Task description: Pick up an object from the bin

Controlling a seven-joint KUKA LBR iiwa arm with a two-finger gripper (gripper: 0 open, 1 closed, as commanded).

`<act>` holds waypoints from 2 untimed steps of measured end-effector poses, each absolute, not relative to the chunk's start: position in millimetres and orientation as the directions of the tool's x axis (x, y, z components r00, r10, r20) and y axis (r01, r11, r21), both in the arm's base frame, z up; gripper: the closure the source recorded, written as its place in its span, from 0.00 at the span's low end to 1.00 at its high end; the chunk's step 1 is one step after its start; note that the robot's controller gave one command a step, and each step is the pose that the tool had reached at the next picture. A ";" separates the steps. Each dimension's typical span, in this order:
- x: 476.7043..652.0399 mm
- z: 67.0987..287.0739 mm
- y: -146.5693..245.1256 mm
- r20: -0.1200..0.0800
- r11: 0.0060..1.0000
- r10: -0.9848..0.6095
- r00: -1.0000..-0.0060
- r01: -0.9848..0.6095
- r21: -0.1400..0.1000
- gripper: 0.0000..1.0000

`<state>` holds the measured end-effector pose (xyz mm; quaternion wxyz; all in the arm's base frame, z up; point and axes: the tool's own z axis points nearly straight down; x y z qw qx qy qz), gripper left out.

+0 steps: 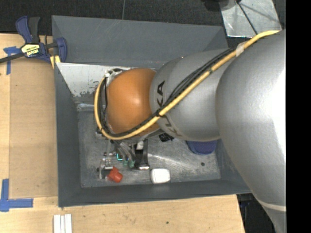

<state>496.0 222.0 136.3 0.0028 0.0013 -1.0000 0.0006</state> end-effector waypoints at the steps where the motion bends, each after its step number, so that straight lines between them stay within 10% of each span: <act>1: 485.2 73.5 174.9 -0.007 0.995 0.102 -0.995 0.102 0.006 0.00; 2: 487.9 100.9 178.1 -0.004 0.958 0.287 -0.958 0.287 0.003 0.00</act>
Offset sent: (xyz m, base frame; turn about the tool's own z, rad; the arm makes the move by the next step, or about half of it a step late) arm -0.0134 -0.0483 -0.0663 0.1047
